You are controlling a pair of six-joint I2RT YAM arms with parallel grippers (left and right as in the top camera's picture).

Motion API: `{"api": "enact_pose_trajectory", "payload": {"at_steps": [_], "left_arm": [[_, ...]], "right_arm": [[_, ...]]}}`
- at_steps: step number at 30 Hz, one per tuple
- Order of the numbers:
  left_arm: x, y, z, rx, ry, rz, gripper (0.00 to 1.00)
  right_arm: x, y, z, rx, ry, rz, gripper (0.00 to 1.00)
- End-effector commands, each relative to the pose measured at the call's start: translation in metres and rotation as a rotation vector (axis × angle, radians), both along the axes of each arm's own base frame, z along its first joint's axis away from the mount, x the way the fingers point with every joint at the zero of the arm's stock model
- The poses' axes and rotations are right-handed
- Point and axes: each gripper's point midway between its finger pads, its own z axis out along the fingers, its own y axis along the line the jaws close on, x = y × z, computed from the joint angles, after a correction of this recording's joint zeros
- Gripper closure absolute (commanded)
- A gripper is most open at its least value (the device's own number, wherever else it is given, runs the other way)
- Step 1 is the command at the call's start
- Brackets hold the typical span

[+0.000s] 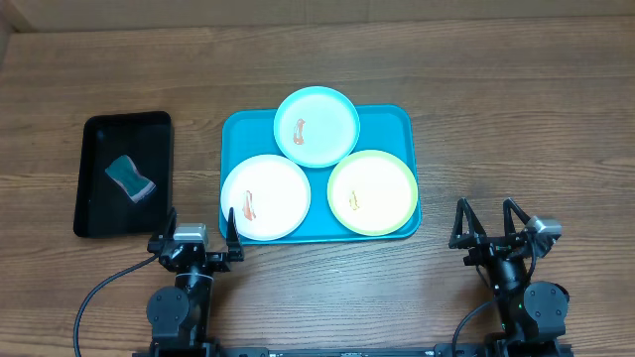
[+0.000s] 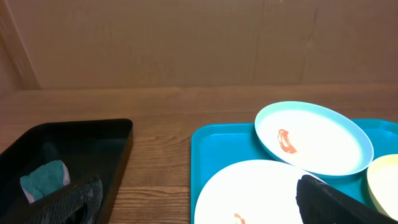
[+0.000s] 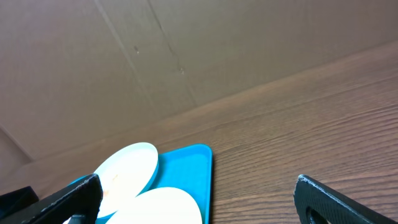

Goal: Clean dirty plates on tray and stack at the side
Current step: 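Move the left gripper over the black tray toward the sponge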

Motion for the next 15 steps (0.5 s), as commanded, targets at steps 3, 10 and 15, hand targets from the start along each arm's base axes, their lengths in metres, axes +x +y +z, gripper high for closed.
{"api": "enact_pose_trajectory", "payload": {"at_steps": [3, 10, 15], "left_arm": [[0.0, 0.003, 0.003, 0.014, -0.017, 0.015, 0.0], [-0.001, -0.017, 0.029, -0.009, -0.123, -0.102, 0.0], [-0.021, -0.037, 0.108, 0.052, -0.456, -0.216, 0.0]], "right_arm": [[0.0, -0.002, -0.001, -0.005, -0.008, -0.012, 0.0], [0.0, -0.002, -0.001, -0.005, -0.008, -0.012, 0.0], [0.0, -0.002, -0.001, -0.005, -0.008, -0.012, 0.0]]}}
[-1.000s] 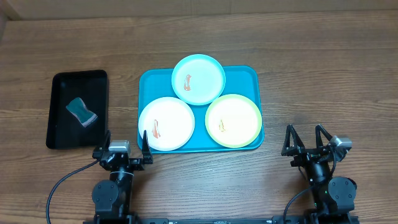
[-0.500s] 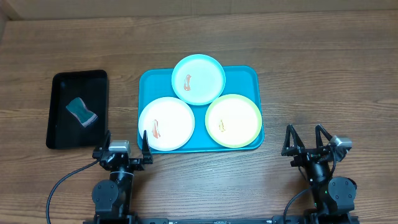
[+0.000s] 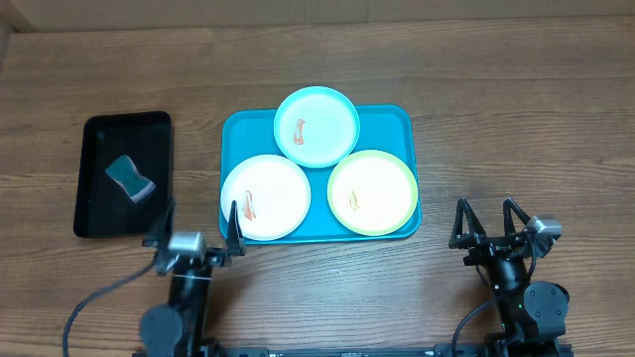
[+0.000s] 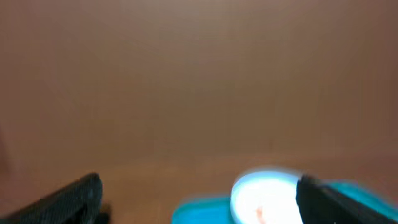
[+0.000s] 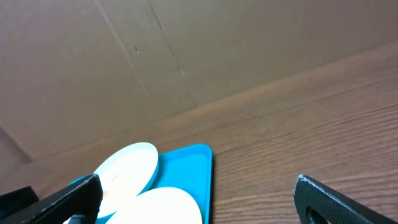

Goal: Clean dirty plates on tray and stack at the side
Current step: 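Move the left gripper over the black tray toward the sponge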

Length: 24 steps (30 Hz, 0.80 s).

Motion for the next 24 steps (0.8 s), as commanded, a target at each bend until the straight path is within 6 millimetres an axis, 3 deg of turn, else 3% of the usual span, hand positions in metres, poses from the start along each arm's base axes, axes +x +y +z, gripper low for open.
{"api": "enact_pose_trajectory", "payload": {"at_steps": [1, 3, 6, 8, 11, 13, 16, 18, 22, 24], "left_arm": [[-0.02, -0.017, 0.049, 0.062, -0.22, -0.087, 0.0], [-0.03, -0.017, 0.073, 0.088, -0.298, -0.074, 0.0], [-0.033, -0.013, 0.092, 0.104, -0.273, -0.044, 0.0], [-0.028, 0.005, 0.11, 0.077, -0.211, 0.054, 0.0], [-0.014, 0.018, 0.135, 0.152, -0.081, 0.147, 0.0], [0.009, 0.028, 0.141, 0.186, 0.117, 0.192, 0.0], [0.041, 0.035, 0.125, 0.206, 0.408, 0.197, 0.0], [0.06, 0.028, 0.109, 0.206, 0.557, 0.141, 0.0], [0.108, 0.005, 0.075, 0.157, 0.737, -0.014, 0.0], [0.129, 0.011, 0.06, 0.046, 0.82, 0.025, 0.0]], "right_arm": [[0.0, -0.002, -0.001, -0.005, -0.009, -0.013, 0.0], [0.0, -0.002, -0.001, -0.005, -0.008, -0.012, 0.0], [0.0, -0.002, -0.001, -0.005, -0.008, -0.013, 0.0], [0.0, -0.002, -0.001, -0.005, -0.008, -0.013, 0.0], [0.0, -0.002, -0.001, -0.005, -0.008, -0.013, 0.0], [0.0, -0.002, -0.001, -0.005, -0.008, -0.013, 0.0], [0.0, -0.002, -0.001, -0.005, -0.008, -0.013, 0.0], [0.0, -0.002, -0.001, -0.005, -0.009, -0.013, 0.0], [0.0, -0.002, -0.001, -0.005, -0.008, -0.013, 0.0], [0.0, -0.002, -0.001, -0.005, -0.008, -0.013, 0.0]]}}
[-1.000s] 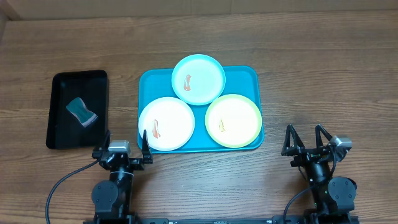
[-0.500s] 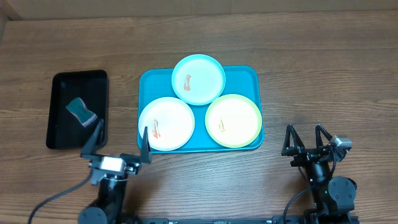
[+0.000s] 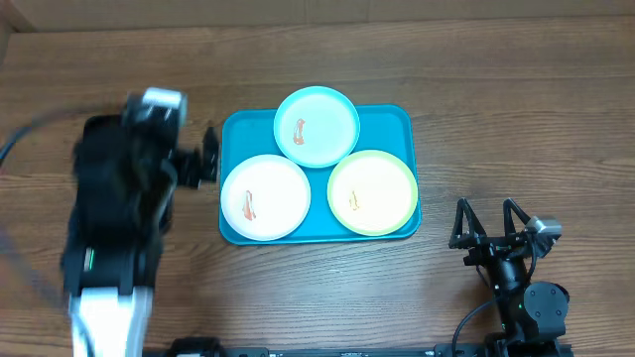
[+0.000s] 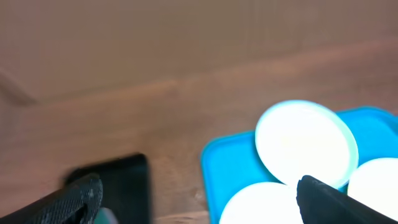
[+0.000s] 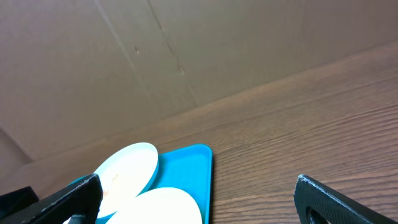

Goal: Clean dirty plates on tray and stack at the side
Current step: 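Move the left gripper over the black tray toward the sponge, then grasp the green-and-tan sponge with the left gripper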

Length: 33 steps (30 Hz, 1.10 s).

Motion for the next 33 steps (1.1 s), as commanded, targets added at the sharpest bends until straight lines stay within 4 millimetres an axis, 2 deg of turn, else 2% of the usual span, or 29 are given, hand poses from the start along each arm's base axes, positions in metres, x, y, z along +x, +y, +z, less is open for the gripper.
{"api": "enact_pose_trajectory", "payload": {"at_steps": [1, 2, 3, 4, 7, 10, 13, 14, 20, 26, 30, 33], "left_arm": [[0.032, 0.003, -0.025, -0.132, 0.134, 0.069, 0.0], [0.042, 0.019, -0.034, -0.131, 0.207, 0.128, 0.0], [0.044, 0.026, -0.037, -0.127, 0.232, 0.151, 0.0], [0.049, 0.046, -0.045, -0.121, 0.297, 0.219, 0.0], [0.061, 0.091, -0.061, -0.161, 0.388, 0.365, 0.0], [0.067, 0.116, -0.089, -0.256, 0.458, 0.452, 0.0], [0.059, 0.128, -0.128, -0.322, 0.581, 0.513, 0.0], [0.053, 0.139, -0.15, -0.305, 0.65, 0.557, 0.0], [0.025, 0.167, -0.212, -0.384, 0.84, 0.846, 0.0], [0.009, 0.195, -0.256, -0.395, 0.928, 0.985, 0.0], [0.003, 0.2, -0.269, -0.415, 0.962, 1.004, 0.0], [0.003, 0.195, -0.28, -0.439, 0.991, 0.993, 0.0]], "right_arm": [[0.0, -0.002, -0.001, -0.005, -0.008, -0.012, 0.0], [0.0, -0.002, -0.001, -0.005, -0.008, -0.012, 0.0], [0.0, -0.002, -0.001, -0.005, -0.008, -0.012, 0.0], [0.0, -0.002, -0.001, -0.005, -0.008, -0.012, 0.0], [0.0, -0.002, -0.001, -0.005, -0.008, -0.012, 0.0], [0.0, -0.002, -0.001, -0.005, -0.008, -0.012, 0.0], [0.0, -0.002, -0.001, -0.005, -0.008, -0.012, 0.0], [0.0, -0.002, -0.001, -0.005, -0.008, -0.012, 0.0], [0.0, -0.002, -0.001, -0.005, -0.008, -0.012, 0.0], [0.0, -0.002, -0.001, -0.005, -0.008, -0.012, 0.0], [0.0, -0.002, -0.001, -0.005, -0.008, -0.012, 0.0], [0.0, -0.002, -0.001, -0.005, -0.008, -0.012, 0.0]]}}
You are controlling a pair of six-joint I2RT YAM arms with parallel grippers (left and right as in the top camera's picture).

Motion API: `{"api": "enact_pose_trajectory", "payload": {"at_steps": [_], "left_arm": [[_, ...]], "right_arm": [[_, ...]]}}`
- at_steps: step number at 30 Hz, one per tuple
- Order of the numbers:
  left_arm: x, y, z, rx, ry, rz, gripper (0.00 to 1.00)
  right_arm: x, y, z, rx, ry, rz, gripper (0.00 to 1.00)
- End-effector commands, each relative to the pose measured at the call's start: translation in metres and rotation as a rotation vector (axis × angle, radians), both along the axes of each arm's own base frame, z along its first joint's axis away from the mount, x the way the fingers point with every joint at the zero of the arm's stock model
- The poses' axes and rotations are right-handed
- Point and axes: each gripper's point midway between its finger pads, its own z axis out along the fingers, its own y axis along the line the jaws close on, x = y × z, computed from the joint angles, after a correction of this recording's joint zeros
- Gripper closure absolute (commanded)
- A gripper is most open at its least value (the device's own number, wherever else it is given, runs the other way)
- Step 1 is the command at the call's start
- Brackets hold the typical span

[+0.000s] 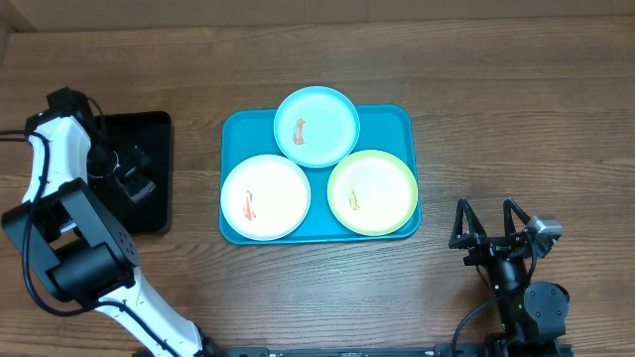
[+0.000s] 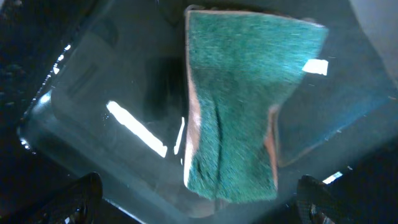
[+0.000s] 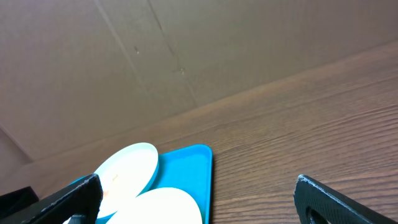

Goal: Clean dirty plates on tray and stack at the side
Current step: 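Grasp the green-and-tan sponge with the left gripper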

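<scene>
Three smeared plates lie on the blue tray [image 1: 397,119]: a light blue plate [image 1: 317,126] at the back, a white plate [image 1: 265,196] front left, a green-rimmed plate [image 1: 372,191] front right. Inside the black bin [image 1: 154,134] a green sponge [image 2: 242,93] lies flat. My left gripper [image 2: 199,186] hangs open just above the sponge, one finger on each side of its near end. In the overhead view the left gripper [image 1: 129,169] covers most of the sponge. My right gripper [image 1: 491,223] rests open near the table's front edge, right of the tray.
The bin's floor [image 2: 93,93] is wet and glossy. Bare wooden table [image 1: 516,119] lies to the right of the tray and behind it. The right wrist view shows the tray's corner [image 3: 202,155] and a cardboard wall [image 3: 217,43] beyond the table.
My left gripper was high over the gap between bin and tray, with the plates in its view. Now it is down inside the bin, open over the sponge. The right arm has not moved.
Both grippers rested open at the table's front edge, the sponge lying alone in the bin. The left arm then sat slightly raised, then high between bin and tray, and now stands low in the bin over the sponge. Plates and right arm stayed put.
</scene>
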Motion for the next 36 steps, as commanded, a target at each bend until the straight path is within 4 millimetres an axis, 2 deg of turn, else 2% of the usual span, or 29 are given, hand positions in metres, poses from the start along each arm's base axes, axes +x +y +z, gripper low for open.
{"api": "enact_pose_trajectory", "payload": {"at_steps": [1, 5, 11, 13, 14, 15, 16, 19, 23, 24, 25, 27, 29, 36], "left_arm": [[0.0, -0.005, -0.017, -0.038, 0.024, 0.027, 0.0], [0.003, -0.015, -0.031, -0.102, 0.029, 0.026, 0.0], [0.003, -0.018, -0.044, -0.122, 0.044, 0.019, 0.1], [0.005, -0.017, -0.045, -0.118, 0.039, 0.013, 0.17], [0.006, -0.017, -0.046, -0.117, 0.037, 0.013, 0.25], [0.008, -0.016, -0.046, -0.113, 0.028, 0.012, 0.47], [0.008, -0.015, -0.046, -0.111, 0.025, 0.012, 0.65], [0.01, -0.015, -0.046, -0.108, 0.018, 0.012, 0.93], [0.013, -0.013, -0.046, -0.101, 0.008, 0.011, 0.96], [0.014, -0.013, -0.046, -0.1, 0.004, 0.011, 0.95], [0.016, -0.012, -0.046, -0.096, -0.005, 0.011, 0.75], [0.022, -0.009, -0.046, -0.084, -0.028, 0.01, 0.51], [0.029, -0.005, -0.046, -0.068, -0.059, 0.008, 0.0], [0.051, 0.008, -0.044, -0.013, -0.15, 0.004, 0.0]], "right_arm": [[0.0, -0.002, -0.001, -0.006, -0.007, -0.012, 0.0], [0.0, -0.002, -0.001, -0.006, -0.007, -0.012, 0.0], [0.0, -0.002, -0.001, -0.006, -0.007, -0.012, 0.0], [0.0, -0.002, -0.001, -0.006, -0.007, -0.012, 0.0], [0.0, -0.002, -0.001, -0.006, -0.007, -0.012, 0.0], [0.0, -0.002, -0.001, -0.006, -0.007, -0.012, 0.0], [0.0, -0.002, -0.001, -0.006, -0.007, -0.012, 0.0], [0.0, -0.002, -0.001, -0.006, -0.007, -0.012, 0.0], [0.0, -0.002, -0.001, -0.006, -0.008, -0.012, 0.0], [0.0, -0.002, -0.001, -0.006, -0.007, -0.012, 0.0], [0.0, -0.002, -0.001, -0.006, -0.007, -0.012, 0.0], [0.0, -0.002, -0.001, -0.006, -0.007, -0.012, 0.0], [0.0, -0.002, -0.001, -0.006, -0.007, -0.012, 0.0], [0.0, -0.002, -0.001, -0.006, -0.007, -0.012, 0.0]]}}
